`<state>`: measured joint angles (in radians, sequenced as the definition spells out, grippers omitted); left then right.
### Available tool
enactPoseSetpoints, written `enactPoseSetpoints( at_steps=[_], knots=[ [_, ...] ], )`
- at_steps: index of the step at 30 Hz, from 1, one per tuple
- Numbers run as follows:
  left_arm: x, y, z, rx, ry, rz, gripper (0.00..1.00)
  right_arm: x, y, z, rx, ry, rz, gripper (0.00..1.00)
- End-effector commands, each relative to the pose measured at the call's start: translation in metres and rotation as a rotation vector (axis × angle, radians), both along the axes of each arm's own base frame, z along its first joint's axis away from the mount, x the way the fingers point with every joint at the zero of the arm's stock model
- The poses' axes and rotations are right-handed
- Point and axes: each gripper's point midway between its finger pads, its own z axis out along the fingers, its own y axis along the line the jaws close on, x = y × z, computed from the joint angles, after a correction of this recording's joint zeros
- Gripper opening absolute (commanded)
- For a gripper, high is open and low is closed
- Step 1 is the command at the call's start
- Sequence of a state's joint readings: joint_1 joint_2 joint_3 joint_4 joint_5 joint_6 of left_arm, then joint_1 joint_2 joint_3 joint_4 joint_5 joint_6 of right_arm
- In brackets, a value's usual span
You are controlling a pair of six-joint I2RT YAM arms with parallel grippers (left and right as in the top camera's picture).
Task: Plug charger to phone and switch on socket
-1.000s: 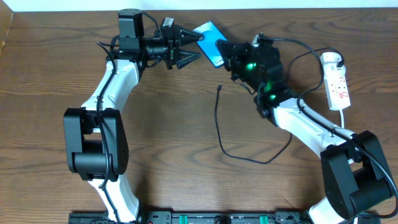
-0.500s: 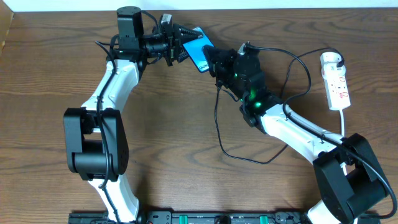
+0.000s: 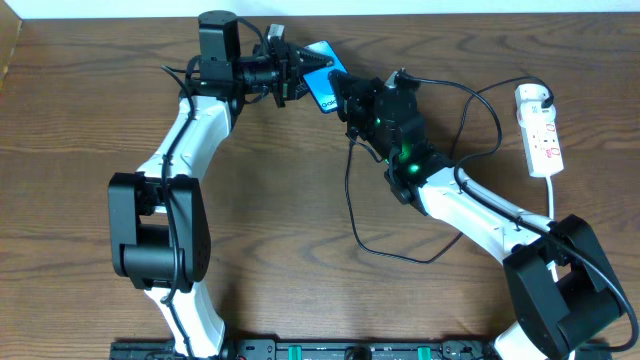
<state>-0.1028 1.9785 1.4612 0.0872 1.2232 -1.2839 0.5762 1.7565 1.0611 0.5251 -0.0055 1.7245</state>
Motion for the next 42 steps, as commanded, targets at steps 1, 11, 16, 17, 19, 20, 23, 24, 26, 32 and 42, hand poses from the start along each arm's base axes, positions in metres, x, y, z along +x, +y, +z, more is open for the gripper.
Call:
enactPoseSetpoints(
  at_steps=[1,11,16,17,19,20,23,24,26,32,42],
  knots=[
    [-0.002,-0.006,0.017,-0.005,-0.041,-0.010,0.19,-0.003,0.007,0.024,0.038,-0.036,0.022,0.02],
    [0.004,-0.003,0.014,0.014,-0.044,0.027,0.06,-0.006,0.011,0.024,0.046,-0.031,0.038,0.09],
    [0.010,0.007,0.013,0.030,-0.072,0.053,0.07,-0.006,0.011,0.024,0.038,-0.036,0.040,0.28],
    [0.011,0.009,0.013,0.034,-0.087,0.054,0.07,-0.006,0.011,0.024,0.031,-0.040,0.041,0.32],
    [0.013,0.015,0.013,0.044,-0.116,0.059,0.07,-0.005,0.010,0.022,0.022,-0.036,0.039,0.39],
    [0.015,0.019,0.013,0.048,-0.131,0.063,0.07,-0.004,0.008,0.018,0.015,-0.025,0.036,0.43],
    [0.017,0.030,0.014,0.057,-0.185,0.060,0.07,-0.001,0.000,0.009,-0.066,-0.036,0.052,0.52],
    [0.016,0.033,0.014,0.059,-0.200,0.056,0.07,0.000,-0.002,0.008,-0.085,-0.044,0.059,0.52],
    [0.014,0.042,0.017,0.052,-0.244,0.031,0.07,0.001,-0.006,0.001,-0.183,-0.081,0.108,0.51],
    [0.012,0.083,0.013,0.045,-0.247,0.049,0.07,-0.015,-0.035,-0.063,-0.492,0.005,0.306,0.57],
    [-0.007,0.094,0.017,0.000,-0.345,-0.042,0.07,-0.067,-0.051,-0.121,-0.836,-0.042,0.702,0.55]
  ],
)
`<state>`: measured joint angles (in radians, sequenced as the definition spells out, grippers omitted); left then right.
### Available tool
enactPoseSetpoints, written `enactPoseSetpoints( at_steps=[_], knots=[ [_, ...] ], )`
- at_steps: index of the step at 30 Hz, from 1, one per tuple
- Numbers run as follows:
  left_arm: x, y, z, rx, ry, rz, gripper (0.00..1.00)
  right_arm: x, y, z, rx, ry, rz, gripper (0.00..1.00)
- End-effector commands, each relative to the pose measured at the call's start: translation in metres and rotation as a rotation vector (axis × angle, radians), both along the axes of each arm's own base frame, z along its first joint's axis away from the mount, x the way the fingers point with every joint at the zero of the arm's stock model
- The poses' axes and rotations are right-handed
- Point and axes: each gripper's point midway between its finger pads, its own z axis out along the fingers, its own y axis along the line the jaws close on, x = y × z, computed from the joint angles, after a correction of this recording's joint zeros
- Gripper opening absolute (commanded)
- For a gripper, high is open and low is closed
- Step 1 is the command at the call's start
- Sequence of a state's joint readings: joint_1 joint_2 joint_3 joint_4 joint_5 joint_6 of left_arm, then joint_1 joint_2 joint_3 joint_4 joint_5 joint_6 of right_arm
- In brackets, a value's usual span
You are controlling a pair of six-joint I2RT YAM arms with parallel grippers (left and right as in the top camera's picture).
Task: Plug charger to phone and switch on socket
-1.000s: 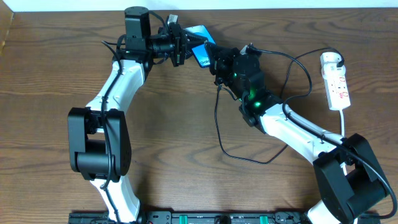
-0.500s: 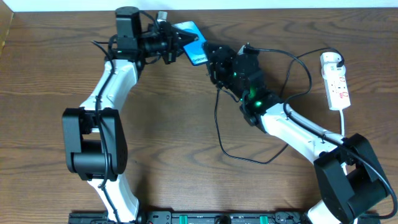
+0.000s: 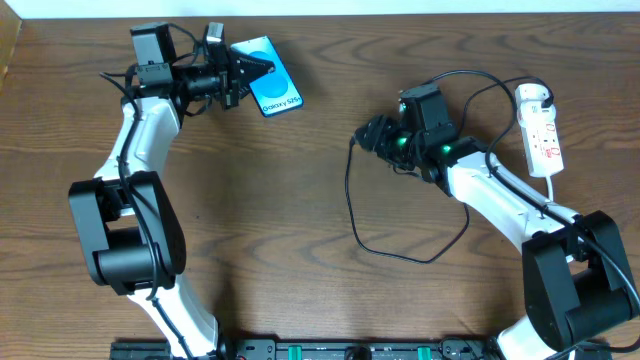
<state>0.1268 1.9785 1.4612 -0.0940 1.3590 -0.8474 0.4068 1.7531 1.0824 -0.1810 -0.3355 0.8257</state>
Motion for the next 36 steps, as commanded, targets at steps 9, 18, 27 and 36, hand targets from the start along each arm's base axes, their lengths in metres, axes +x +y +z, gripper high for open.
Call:
enactPoseSetpoints(
  at_steps=[9,18,27,36],
  knots=[
    [-0.012,-0.007,0.024,-0.033,-0.112,-0.087,0.07,0.008,0.025,0.021,-0.063,-0.033,0.289,0.46],
    [-0.011,-0.002,0.024,-0.051,-0.050,-0.066,0.07,0.032,0.034,-0.040,-0.145,0.282,0.191,0.31],
    [-0.010,-0.001,0.023,-0.049,-0.050,-0.062,0.07,0.033,0.037,-0.086,-0.135,0.381,0.119,0.24],
    [-0.010,-0.001,0.023,-0.049,-0.050,-0.062,0.07,0.026,0.044,-0.116,-0.130,0.437,0.117,0.13]
  ],
)
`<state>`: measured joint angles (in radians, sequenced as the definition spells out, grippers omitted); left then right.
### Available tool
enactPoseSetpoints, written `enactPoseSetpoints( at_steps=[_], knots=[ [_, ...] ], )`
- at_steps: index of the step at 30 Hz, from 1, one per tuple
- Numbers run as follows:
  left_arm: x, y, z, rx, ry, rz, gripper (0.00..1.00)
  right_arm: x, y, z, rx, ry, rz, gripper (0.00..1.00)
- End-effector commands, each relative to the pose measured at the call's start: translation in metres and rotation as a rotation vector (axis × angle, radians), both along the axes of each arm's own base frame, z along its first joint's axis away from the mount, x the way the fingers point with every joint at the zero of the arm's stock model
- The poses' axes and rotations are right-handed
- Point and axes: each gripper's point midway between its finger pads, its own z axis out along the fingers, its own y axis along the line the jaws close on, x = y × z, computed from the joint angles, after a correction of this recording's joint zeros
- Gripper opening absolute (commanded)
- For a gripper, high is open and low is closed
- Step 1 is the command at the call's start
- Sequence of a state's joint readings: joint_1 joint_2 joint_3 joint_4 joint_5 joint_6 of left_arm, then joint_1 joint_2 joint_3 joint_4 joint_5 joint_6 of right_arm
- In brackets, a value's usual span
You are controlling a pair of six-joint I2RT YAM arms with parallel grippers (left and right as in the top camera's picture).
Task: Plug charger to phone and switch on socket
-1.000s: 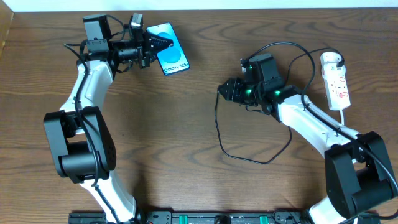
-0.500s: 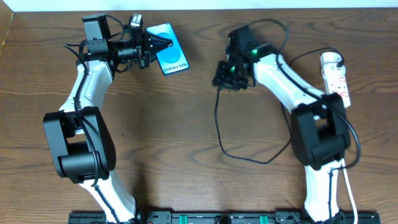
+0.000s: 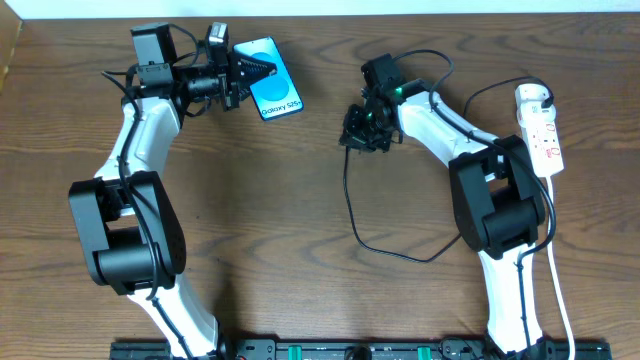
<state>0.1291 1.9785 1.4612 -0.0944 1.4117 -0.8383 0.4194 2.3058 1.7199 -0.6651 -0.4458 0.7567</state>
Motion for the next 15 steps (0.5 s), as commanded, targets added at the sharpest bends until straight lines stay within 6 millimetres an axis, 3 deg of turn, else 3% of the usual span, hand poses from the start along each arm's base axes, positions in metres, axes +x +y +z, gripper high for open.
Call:
enactPoseSetpoints(
  at_steps=[1,2,6,9,11,12,15],
  knots=[
    [-0.004,0.001,0.018,-0.018,-0.038,-0.022,0.07,-0.013,0.001,-0.033,-0.045,0.066,0.003,0.06],
    [-0.004,0.001,0.018,-0.018,-0.038,-0.022,0.08,-0.013,0.002,-0.033,-0.044,0.061,0.009,0.01],
    [-0.004,0.001,0.018,-0.018,-0.038,-0.022,0.07,-0.011,0.007,-0.028,-0.005,0.018,0.086,0.01],
    [-0.004,0.001,0.018,-0.019,-0.038,-0.022,0.07,-0.011,0.015,-0.012,0.116,-0.012,0.186,0.01],
    [-0.004,0.001,0.018,-0.019,-0.038,-0.022,0.07,-0.012,0.019,0.013,0.252,-0.031,0.246,0.01],
    [-0.004,0.001,0.018,-0.019,-0.038,-0.022,0.07,-0.011,0.020,0.036,0.340,-0.087,0.311,0.01],
    [-0.004,0.001,0.018,-0.019,-0.038,-0.023,0.07,-0.014,0.017,0.081,0.441,-0.207,0.425,0.01]
  ],
)
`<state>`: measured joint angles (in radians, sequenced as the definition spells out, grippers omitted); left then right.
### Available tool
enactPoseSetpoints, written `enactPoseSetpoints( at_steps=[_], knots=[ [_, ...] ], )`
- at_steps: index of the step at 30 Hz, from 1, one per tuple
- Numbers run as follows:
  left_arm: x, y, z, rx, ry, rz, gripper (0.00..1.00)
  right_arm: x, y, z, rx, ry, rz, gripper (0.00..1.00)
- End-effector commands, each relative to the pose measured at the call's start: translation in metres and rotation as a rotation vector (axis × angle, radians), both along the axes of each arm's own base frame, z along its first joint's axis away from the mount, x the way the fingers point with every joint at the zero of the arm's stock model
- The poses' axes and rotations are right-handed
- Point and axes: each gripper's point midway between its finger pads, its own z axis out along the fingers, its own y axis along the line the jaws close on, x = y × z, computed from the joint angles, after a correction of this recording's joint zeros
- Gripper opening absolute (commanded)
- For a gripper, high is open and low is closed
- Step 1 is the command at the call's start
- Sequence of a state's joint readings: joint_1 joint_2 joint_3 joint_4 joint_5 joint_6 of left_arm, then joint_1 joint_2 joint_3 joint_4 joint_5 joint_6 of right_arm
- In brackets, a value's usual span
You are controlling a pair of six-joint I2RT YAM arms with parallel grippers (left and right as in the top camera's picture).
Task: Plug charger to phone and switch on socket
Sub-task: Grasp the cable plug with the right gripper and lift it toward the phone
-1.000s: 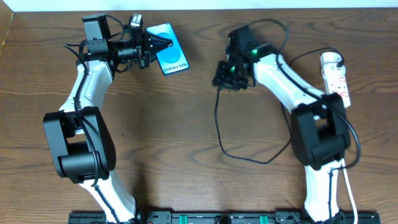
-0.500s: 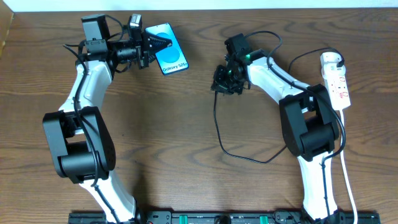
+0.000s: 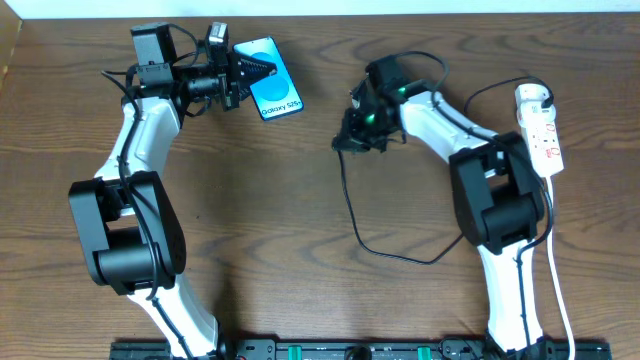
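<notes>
The blue phone [image 3: 274, 84] sits at the back left of the table, screen up and slightly askew. My left gripper [image 3: 262, 69] reaches in from the left, and its fingers look shut on the phone's left edge. My right gripper [image 3: 349, 137] is at the back centre, well right of the phone. It is shut on the free end of the black charger cable [image 3: 352, 215]. The cable hangs down from it, loops across the table and runs to the white socket strip [image 3: 541, 135] at the right. The plug tip is hidden.
A white adapter [image 3: 530, 97] sits in the top of the socket strip. The cable loop lies on the wood in front of the right arm. The table's back edge runs just behind the phone and both grippers.
My right gripper has shifted slightly to the left with the cable end. The left gripper and the phone have not moved.
Both grippers first met at the back centre, with the phone in the left one. Then the phone was at the far back left and the right gripper was back near the socket side. Since then the right gripper has moved the cable end leftward toward the phone.
</notes>
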<state>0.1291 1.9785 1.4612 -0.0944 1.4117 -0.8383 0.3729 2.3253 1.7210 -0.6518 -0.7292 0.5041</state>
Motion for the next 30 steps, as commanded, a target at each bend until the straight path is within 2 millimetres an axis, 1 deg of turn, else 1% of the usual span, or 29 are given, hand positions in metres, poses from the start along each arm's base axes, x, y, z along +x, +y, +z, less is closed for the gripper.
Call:
enactPoseSetpoints(
  at_steps=[1,2,3,4,5,6,7,10,12,14,16,18,20,21,23,25,27,30],
  knots=[
    [-0.004,0.001,0.018,-0.020,-0.038,-0.024,0.07,-0.008,0.000,0.080,0.241,-0.190,0.197,0.01],
    [-0.005,0.000,0.018,-0.022,-0.038,-0.026,0.07,-0.010,-0.002,0.090,0.256,-0.212,0.213,0.01],
    [-0.006,0.000,0.019,-0.026,-0.039,-0.032,0.07,-0.015,-0.007,0.116,0.281,-0.270,0.245,0.01],
    [-0.006,0.000,0.019,-0.028,-0.039,-0.035,0.07,-0.018,-0.009,0.125,0.286,-0.289,0.253,0.01],
    [-0.007,0.000,0.020,-0.031,-0.039,-0.039,0.07,-0.022,-0.015,0.142,0.291,-0.323,0.264,0.01],
    [-0.008,-0.001,0.021,-0.036,-0.041,-0.044,0.07,-0.024,-0.018,0.151,0.294,-0.341,0.271,0.01],
    [-0.008,-0.001,0.021,-0.040,-0.041,-0.049,0.07,-0.030,-0.023,0.164,0.301,-0.370,0.285,0.01],
    [-0.010,-0.002,0.023,-0.047,-0.041,-0.058,0.07,-0.045,-0.035,0.190,0.308,-0.413,0.312,0.01],
    [-0.010,-0.002,0.023,-0.050,-0.038,-0.061,0.07,-0.055,-0.036,0.201,0.343,-0.417,0.332,0.01],
    [-0.012,-0.002,0.026,-0.058,-0.046,-0.072,0.07,-0.066,-0.033,0.213,0.421,-0.424,0.369,0.01],
    [-0.014,-0.003,0.032,-0.078,-0.055,-0.095,0.07,-0.074,-0.031,0.216,0.482,-0.415,0.387,0.01],
    [-0.014,-0.004,0.037,-0.087,-0.065,-0.107,0.07,-0.079,-0.029,0.209,0.483,-0.389,0.388,0.01],
    [-0.013,-0.006,0.044,-0.089,-0.092,-0.117,0.07,-0.088,-0.025,0.197,0.486,-0.353,0.399,0.01],
    [-0.012,-0.008,0.049,-0.086,-0.115,-0.122,0.07,-0.094,-0.017,0.196,0.509,-0.350,0.418,0.01],
    [-0.011,-0.012,0.055,-0.083,-0.136,-0.126,0.07,-0.099,-0.007,0.200,0.550,-0.361,0.445,0.01],
    [-0.007,-0.013,0.062,-0.083,-0.147,-0.119,0.07,-0.099,0.003,0.204,0.569,-0.363,0.449,0.01],
    [0.002,-0.011,0.075,-0.082,-0.172,-0.077,0.07,-0.091,0.017,0.212,0.584,-0.367,0.433,0.01],
    [0.008,-0.010,0.097,-0.095,-0.227,-0.041,0.07,-0.081,0.034,0.226,0.615,-0.394,0.418,0.01]
  ],
)
